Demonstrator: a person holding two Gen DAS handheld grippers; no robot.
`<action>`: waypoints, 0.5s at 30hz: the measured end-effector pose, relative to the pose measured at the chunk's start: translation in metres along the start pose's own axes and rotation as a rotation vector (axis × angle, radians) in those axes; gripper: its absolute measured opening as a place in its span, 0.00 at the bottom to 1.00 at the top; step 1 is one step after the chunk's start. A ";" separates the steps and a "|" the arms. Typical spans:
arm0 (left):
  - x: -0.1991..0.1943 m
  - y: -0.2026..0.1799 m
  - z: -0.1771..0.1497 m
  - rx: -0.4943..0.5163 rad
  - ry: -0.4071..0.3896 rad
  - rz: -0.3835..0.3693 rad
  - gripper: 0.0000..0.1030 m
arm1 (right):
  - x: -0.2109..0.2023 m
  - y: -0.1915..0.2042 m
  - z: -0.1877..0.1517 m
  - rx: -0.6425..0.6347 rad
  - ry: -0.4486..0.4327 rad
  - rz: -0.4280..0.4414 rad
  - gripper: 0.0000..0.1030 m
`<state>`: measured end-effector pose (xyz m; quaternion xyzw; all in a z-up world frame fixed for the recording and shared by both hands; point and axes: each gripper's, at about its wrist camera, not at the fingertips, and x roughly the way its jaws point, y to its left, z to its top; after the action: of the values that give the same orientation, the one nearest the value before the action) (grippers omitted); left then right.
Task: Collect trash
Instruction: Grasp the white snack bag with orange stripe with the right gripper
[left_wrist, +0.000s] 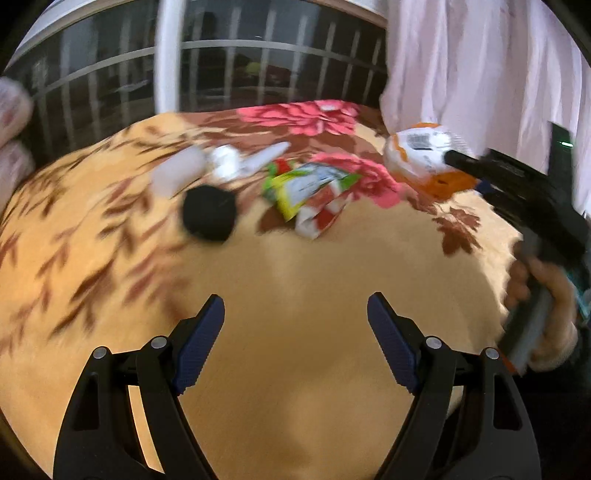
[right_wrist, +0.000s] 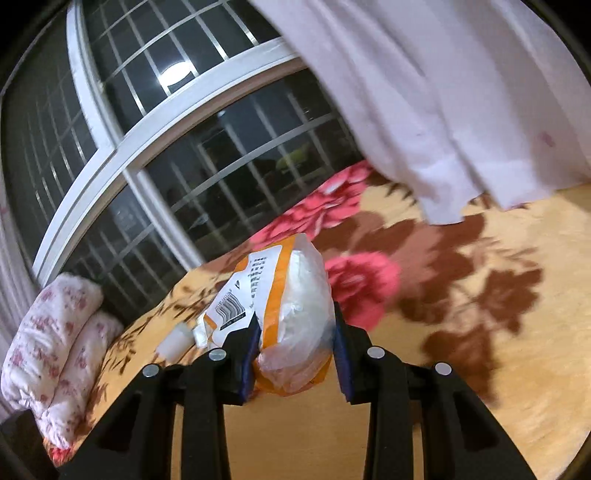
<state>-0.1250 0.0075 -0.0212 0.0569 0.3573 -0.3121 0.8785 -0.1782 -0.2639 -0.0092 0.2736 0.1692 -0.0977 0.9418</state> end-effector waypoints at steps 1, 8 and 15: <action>0.012 -0.005 0.009 0.008 0.006 0.000 0.76 | -0.004 -0.006 0.001 0.001 -0.007 -0.007 0.33; 0.084 -0.044 0.059 0.011 0.079 -0.101 0.76 | -0.016 -0.031 0.006 0.012 -0.032 -0.027 0.33; 0.137 -0.048 0.077 0.161 0.141 -0.057 0.75 | -0.021 -0.043 0.009 0.044 -0.029 -0.009 0.33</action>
<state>-0.0319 -0.1254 -0.0493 0.1391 0.3935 -0.3600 0.8344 -0.2074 -0.3026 -0.0145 0.2920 0.1546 -0.1094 0.9375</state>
